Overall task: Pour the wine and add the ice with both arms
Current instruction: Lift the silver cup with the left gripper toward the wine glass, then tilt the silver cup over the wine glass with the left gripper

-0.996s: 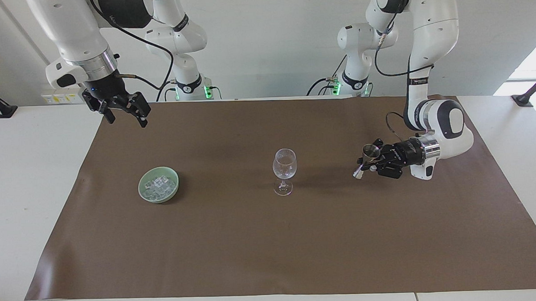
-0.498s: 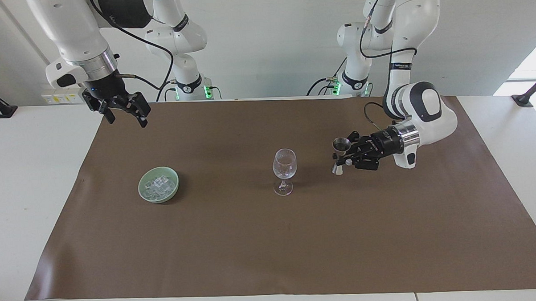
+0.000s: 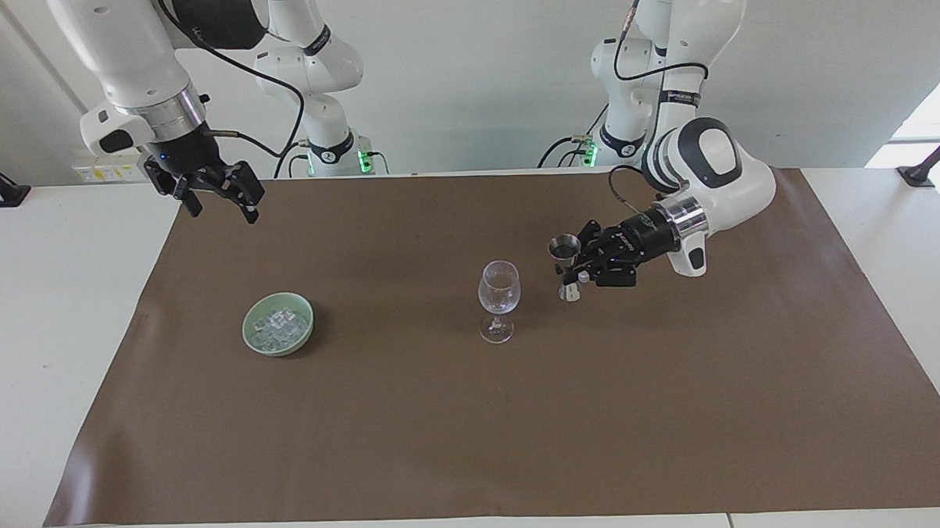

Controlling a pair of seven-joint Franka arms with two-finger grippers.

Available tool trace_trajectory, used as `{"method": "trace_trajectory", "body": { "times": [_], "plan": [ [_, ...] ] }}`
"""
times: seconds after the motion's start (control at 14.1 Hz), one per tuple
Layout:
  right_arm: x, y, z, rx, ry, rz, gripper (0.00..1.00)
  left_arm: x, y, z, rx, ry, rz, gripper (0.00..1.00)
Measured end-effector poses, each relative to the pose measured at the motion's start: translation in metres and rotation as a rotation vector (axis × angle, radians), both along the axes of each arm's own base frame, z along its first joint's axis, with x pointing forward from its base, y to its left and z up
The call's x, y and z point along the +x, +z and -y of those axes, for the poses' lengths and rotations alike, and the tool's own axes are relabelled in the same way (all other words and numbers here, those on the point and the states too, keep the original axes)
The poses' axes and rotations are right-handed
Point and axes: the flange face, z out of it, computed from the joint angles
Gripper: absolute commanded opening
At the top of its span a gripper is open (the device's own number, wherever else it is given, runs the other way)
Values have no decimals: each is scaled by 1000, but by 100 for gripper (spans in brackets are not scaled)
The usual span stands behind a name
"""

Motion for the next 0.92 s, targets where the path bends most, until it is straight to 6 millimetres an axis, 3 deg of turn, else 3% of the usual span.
{"method": "trace_trajectory", "body": {
  "times": [0.92],
  "plan": [
    [0,0,0,0,0,0,100,-21,-13,39,196,-21,150,0]
  ]
}}
